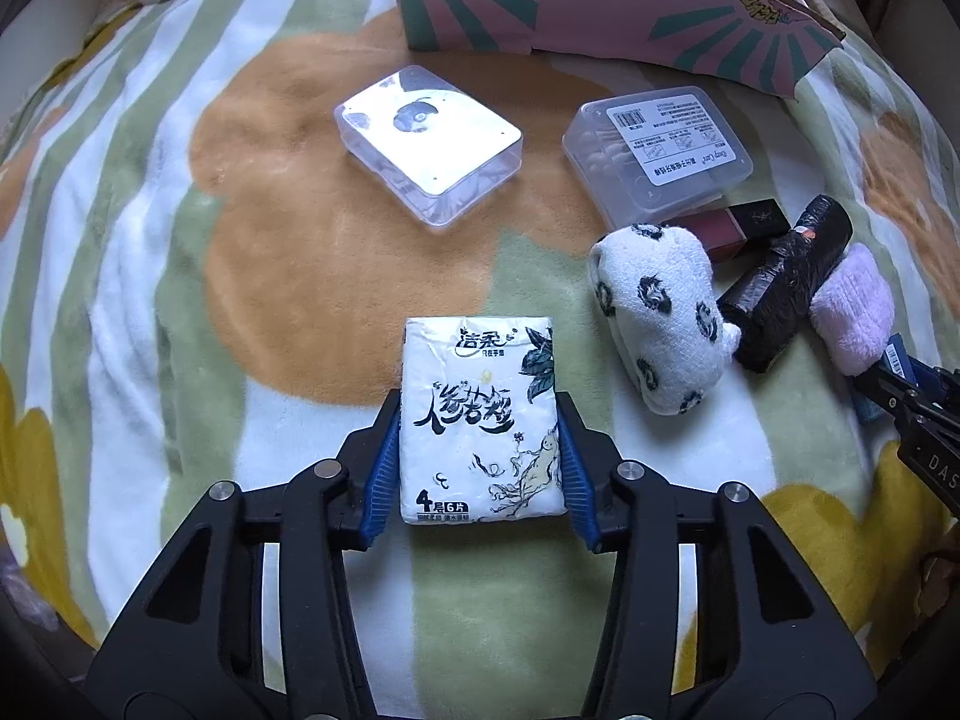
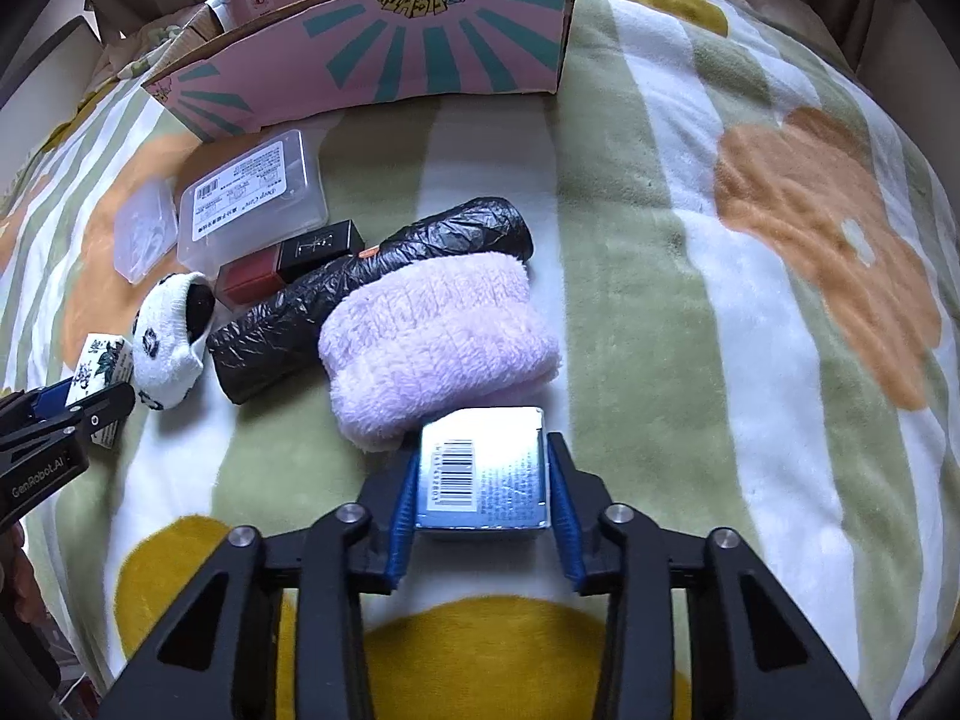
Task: Organize objects
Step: 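Grasp the white tissue pack with left tool while right tool grasps blue barcode box, then carry tissue pack in left tool while right tool carries blue box into pink box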
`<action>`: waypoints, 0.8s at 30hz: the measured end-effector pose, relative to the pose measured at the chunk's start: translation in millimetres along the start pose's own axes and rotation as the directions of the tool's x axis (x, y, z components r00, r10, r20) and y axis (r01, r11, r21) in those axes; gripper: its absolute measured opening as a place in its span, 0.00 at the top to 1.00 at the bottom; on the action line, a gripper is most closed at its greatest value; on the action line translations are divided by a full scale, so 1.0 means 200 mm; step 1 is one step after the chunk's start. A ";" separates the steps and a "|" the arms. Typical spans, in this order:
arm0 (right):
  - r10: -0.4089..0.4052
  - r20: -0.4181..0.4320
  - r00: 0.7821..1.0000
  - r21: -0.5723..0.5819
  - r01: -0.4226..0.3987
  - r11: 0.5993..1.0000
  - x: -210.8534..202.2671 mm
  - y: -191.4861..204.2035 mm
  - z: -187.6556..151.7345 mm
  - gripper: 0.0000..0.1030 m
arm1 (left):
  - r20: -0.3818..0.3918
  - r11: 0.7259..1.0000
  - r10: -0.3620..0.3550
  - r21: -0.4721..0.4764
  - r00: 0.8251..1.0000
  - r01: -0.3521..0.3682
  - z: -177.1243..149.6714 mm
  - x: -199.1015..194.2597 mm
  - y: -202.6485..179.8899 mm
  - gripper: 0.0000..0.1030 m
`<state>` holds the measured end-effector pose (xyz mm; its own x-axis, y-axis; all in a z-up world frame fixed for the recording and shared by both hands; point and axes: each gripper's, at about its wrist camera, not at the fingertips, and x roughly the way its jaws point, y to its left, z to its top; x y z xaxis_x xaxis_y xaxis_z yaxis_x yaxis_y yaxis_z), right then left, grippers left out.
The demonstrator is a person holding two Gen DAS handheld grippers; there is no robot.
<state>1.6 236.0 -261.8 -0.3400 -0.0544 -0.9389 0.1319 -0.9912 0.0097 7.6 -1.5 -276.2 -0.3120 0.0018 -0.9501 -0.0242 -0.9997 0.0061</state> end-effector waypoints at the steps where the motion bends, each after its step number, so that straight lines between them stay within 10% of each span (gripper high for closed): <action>1: -0.007 0.001 1.000 -0.004 0.007 1.000 0.00 0.01 0.00 0.67 | 0.000 1.000 -0.001 0.002 1.000 0.001 0.00 0.00 0.00 0.59; 24: -0.009 0.070 0.997 0.045 0.006 0.999 -0.38 -0.03 0.08 0.67 | 0.097 1.000 -0.028 0.005 0.995 0.027 0.09 -0.43 0.00 0.59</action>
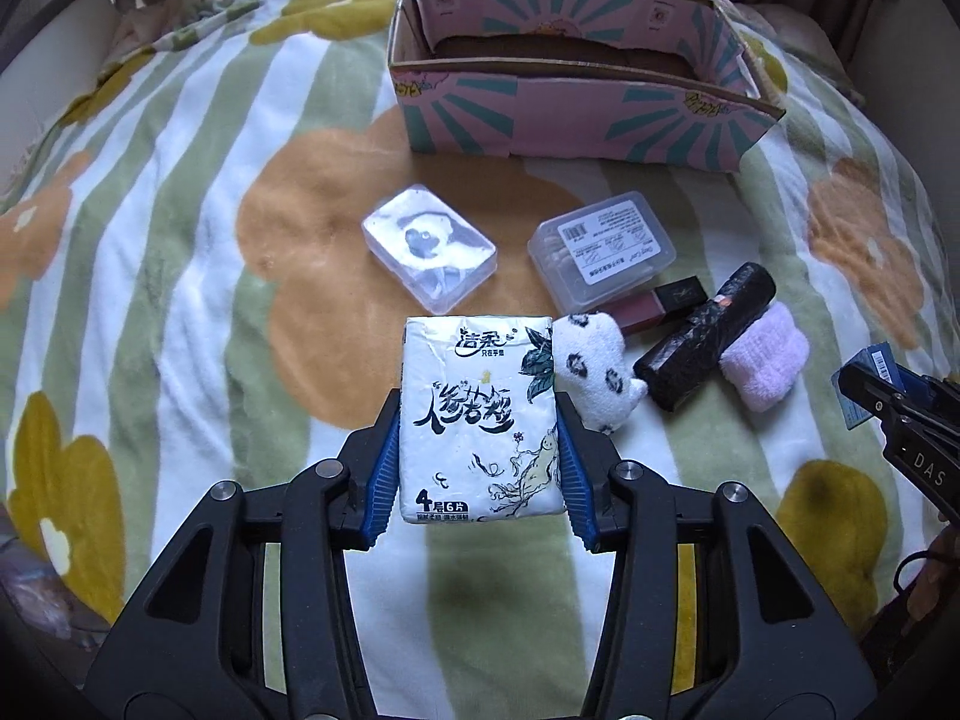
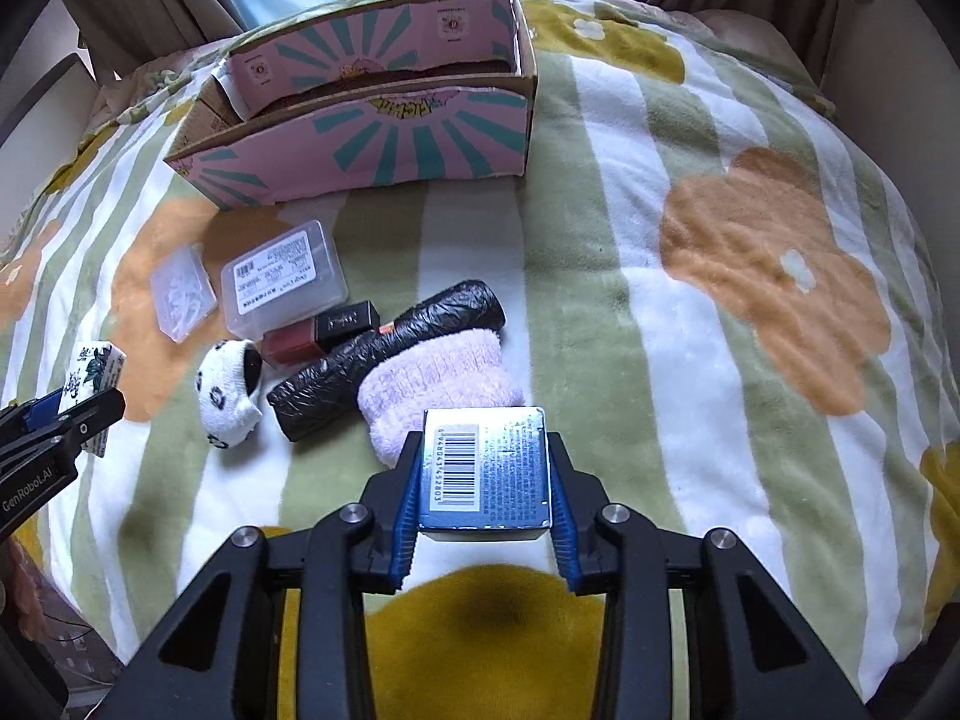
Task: Organize objects
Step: 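Carry tissue pack in left tool while right tool carries blue box into pink box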
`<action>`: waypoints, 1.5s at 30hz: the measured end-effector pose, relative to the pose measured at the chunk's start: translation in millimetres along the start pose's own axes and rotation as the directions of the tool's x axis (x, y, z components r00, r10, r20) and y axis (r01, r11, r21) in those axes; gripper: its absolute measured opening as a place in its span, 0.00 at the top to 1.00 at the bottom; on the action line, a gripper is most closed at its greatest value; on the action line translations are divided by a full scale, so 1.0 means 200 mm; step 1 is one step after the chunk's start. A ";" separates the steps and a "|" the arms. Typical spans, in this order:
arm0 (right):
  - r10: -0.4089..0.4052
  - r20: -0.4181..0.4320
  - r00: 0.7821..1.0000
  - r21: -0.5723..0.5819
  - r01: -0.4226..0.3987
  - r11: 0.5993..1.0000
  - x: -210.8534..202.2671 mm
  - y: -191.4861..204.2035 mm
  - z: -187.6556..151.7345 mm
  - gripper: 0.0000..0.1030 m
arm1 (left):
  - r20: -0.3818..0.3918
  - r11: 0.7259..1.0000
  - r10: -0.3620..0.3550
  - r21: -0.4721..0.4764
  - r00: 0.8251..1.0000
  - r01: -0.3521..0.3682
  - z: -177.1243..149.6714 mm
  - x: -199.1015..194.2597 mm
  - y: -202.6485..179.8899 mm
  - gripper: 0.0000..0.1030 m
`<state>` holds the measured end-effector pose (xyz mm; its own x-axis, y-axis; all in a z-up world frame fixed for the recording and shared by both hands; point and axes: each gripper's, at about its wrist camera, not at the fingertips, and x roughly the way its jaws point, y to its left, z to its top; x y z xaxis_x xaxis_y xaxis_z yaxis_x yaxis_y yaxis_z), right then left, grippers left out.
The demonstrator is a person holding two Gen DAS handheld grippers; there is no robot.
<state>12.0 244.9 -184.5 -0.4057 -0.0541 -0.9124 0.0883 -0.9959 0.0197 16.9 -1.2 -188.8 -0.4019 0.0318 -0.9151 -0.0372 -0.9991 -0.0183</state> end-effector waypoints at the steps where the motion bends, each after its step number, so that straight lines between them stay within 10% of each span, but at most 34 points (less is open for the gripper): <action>1: 0.003 0.010 1.000 -0.004 -0.003 1.000 -0.05 0.01 0.02 0.67 | 0.007 1.000 -0.002 -0.001 1.000 0.002 0.02 -0.04 0.00 0.59; 26: 0.076 0.158 0.985 -0.040 -0.070 0.997 -0.76 0.08 0.52 0.67 | 0.172 1.000 -0.023 0.021 0.985 0.019 0.58 -0.82 -0.06 0.59; 45: 0.153 0.148 0.977 -0.158 -0.129 0.979 -0.31 0.06 1.34 0.67 | 0.076 0.997 -0.071 0.002 0.995 0.071 1.42 -0.20 -0.19 0.59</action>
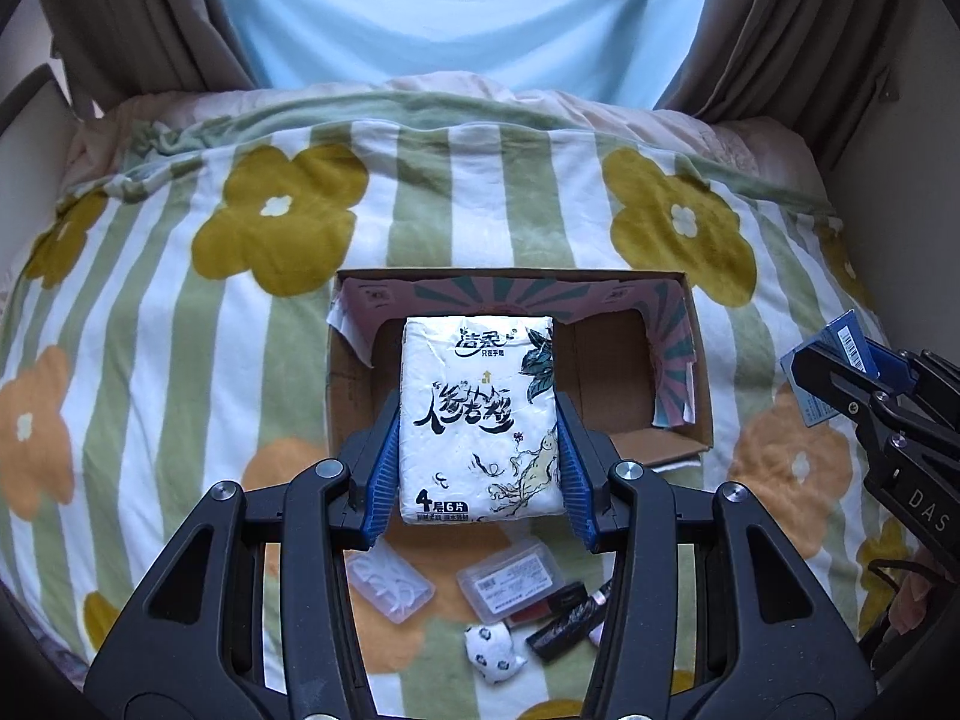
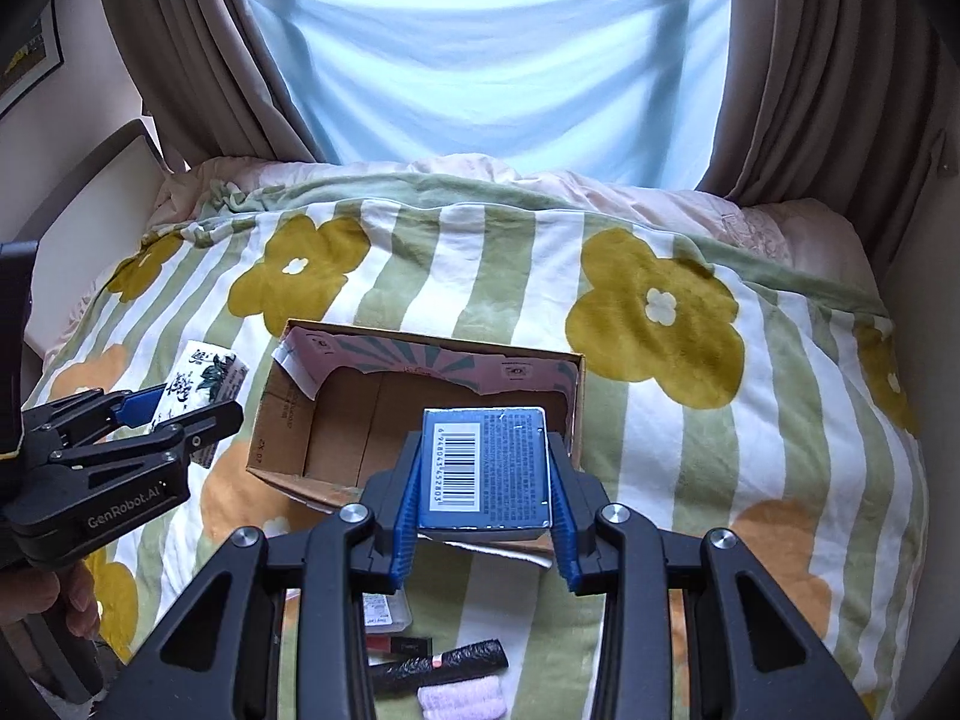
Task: Organize objects
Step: 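Carry tissue pack in left tool while right tool carries blue box into pink box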
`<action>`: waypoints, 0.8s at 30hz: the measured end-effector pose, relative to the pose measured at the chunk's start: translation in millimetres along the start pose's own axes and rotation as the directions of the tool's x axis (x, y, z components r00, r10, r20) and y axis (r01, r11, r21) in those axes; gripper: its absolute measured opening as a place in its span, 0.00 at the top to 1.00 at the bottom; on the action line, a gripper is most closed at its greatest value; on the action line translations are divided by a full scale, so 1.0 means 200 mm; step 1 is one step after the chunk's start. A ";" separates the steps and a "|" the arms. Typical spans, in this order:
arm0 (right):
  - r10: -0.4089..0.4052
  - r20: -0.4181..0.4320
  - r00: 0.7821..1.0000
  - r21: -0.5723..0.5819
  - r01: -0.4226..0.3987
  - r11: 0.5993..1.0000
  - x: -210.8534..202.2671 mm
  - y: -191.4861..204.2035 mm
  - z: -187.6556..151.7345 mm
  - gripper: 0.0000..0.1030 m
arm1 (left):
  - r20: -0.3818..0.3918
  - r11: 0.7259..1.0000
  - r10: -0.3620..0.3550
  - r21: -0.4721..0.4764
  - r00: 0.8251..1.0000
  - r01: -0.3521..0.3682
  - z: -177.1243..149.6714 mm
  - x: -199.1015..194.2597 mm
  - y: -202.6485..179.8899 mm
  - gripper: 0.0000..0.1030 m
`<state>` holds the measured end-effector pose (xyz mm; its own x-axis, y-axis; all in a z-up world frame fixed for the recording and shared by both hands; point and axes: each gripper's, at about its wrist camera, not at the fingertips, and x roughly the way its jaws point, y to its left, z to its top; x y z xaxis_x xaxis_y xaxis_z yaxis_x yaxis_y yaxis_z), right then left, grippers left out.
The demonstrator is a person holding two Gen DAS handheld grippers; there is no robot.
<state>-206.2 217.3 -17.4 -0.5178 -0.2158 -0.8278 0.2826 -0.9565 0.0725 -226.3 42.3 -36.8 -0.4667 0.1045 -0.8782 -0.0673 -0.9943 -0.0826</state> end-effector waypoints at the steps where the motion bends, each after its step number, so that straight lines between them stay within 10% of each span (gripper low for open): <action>1: 0.010 -0.016 1.000 -0.007 -0.010 1.000 0.07 0.00 0.02 0.67 | -0.013 1.000 0.000 -0.003 1.000 0.000 0.02 0.06 0.00 0.59; 16: 0.116 -0.260 0.959 -0.120 -0.152 0.981 0.98 0.07 -0.03 0.67 | -0.236 0.998 0.021 -0.052 0.971 -0.034 0.07 1.00 0.13 0.59; 24: 0.139 -0.306 0.942 -0.107 -0.179 0.978 1.13 0.04 -0.08 0.67 | -0.267 0.999 0.027 -0.033 0.963 -0.037 0.04 1.16 0.12 0.59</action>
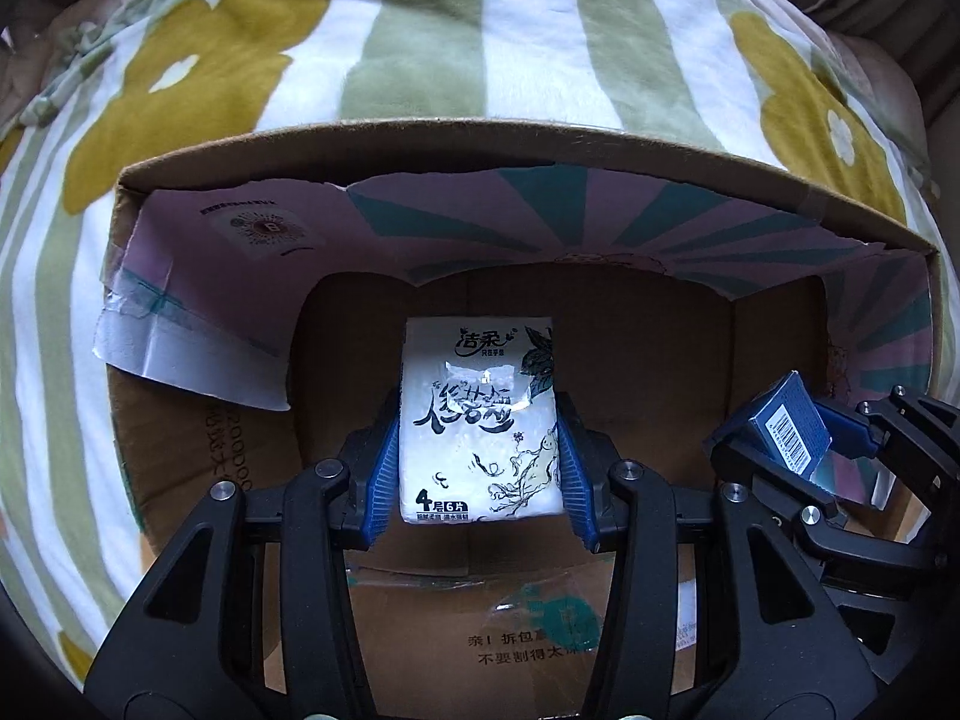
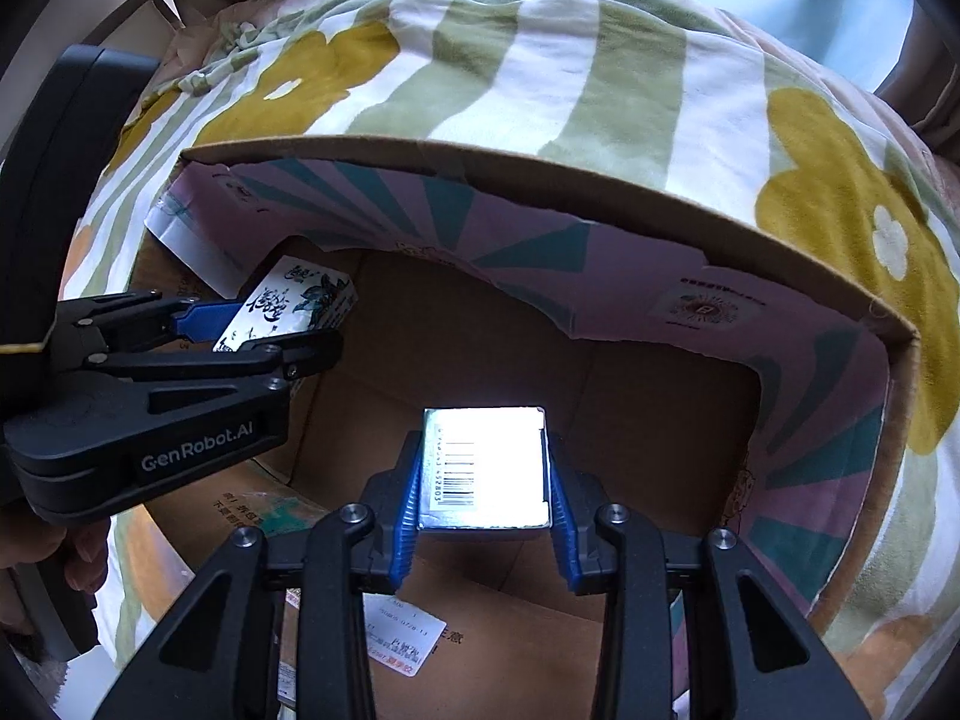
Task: Organize objects
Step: 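Carry tissue pack in left tool while right tool carries blue box into pink box, then open left tool releasing tissue pack while right tool releases blue box in box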
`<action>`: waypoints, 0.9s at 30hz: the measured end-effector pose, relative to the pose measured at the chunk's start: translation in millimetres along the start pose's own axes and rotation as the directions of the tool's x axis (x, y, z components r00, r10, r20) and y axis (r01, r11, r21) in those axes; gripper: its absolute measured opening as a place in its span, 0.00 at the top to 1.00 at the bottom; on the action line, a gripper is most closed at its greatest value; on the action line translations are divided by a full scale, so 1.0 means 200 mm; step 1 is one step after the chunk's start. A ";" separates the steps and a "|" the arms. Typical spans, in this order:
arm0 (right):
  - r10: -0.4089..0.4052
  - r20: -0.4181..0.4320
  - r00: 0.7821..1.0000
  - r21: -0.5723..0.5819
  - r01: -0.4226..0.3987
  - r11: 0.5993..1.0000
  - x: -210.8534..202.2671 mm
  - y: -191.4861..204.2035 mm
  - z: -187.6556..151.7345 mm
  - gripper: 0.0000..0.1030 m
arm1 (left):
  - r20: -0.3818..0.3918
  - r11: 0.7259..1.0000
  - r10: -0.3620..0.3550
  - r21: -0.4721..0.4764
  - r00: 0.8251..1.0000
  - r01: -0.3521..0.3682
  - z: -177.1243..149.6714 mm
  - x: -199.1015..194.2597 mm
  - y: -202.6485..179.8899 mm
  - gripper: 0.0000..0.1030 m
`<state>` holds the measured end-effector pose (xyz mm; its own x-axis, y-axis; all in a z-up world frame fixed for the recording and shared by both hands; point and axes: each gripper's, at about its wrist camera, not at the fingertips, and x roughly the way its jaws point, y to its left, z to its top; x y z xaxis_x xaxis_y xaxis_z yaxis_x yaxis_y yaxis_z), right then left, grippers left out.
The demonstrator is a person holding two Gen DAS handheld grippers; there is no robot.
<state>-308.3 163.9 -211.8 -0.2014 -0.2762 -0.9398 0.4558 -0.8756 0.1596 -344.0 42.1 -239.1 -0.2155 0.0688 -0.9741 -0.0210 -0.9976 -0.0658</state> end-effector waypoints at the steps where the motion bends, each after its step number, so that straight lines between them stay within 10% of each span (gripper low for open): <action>1: 0.004 0.001 1.000 0.001 -0.004 1.000 0.01 0.00 0.01 0.67 | -0.003 1.000 -0.003 -0.002 1.000 0.003 0.00 0.01 0.00 0.59; 5: 0.012 0.000 1.000 -0.017 -0.012 1.000 0.02 0.00 0.01 0.63 | -0.007 1.000 -0.016 -0.004 1.000 0.016 0.01 0.00 0.01 0.58; 7: 0.041 0.017 0.999 -0.018 -0.041 0.999 0.00 0.00 0.00 0.31 | -0.004 0.999 -0.030 -0.013 1.000 0.030 0.03 -0.01 0.01 0.36; 8: 0.054 0.035 0.998 -0.016 -0.053 0.998 -0.02 -0.01 0.00 0.07 | -0.003 0.999 -0.036 -0.019 0.999 0.036 0.04 -0.02 0.01 0.00; 9: 0.074 0.050 0.996 -0.020 -0.073 0.997 -0.03 -0.01 -0.01 0.02 | 0.010 0.998 -0.055 -0.024 0.998 0.055 0.04 -0.03 0.01 0.00; 27: 0.044 0.025 0.999 -0.059 -0.042 0.997 -0.07 0.09 -0.04 0.02 | 0.019 0.994 -0.079 -0.069 0.997 0.081 0.09 -0.11 0.05 0.00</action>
<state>-290.5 155.0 -197.5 -0.2030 -0.3242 -0.9240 0.5146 -0.8381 0.1810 -357.9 30.6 -214.0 -0.2318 0.1480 -0.9614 0.0287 -0.9869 -0.1588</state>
